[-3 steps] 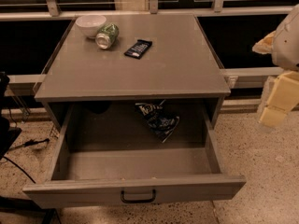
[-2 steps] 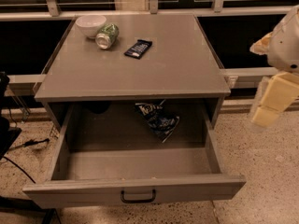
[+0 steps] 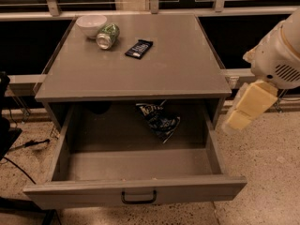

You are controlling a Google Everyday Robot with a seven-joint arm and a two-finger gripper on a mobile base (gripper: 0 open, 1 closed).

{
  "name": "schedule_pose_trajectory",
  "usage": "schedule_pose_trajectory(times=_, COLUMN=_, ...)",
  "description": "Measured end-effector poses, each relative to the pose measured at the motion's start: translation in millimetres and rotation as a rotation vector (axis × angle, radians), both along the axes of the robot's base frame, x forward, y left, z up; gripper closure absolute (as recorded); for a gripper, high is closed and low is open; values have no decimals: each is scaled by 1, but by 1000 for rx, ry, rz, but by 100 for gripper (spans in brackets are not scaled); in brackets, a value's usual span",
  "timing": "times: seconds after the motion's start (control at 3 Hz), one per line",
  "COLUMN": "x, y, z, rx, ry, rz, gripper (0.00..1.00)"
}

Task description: Pick blue chip bag from top drawer and place on counter

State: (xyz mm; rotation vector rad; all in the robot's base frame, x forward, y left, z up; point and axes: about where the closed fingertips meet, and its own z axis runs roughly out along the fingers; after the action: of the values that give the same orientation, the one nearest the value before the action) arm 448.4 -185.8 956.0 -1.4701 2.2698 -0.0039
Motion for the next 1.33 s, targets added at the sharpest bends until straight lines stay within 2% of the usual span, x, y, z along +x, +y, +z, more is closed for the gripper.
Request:
schedule_pose_trajectory(times=0.67, x=9, y=29, z=-27, rx=97, ry=-18, rz=-205, gripper=0)
schedule_pose_trajectory(times=1.33, x=5, y=25, z=-32, rx=86, ry=-14, rz=-245, gripper=0)
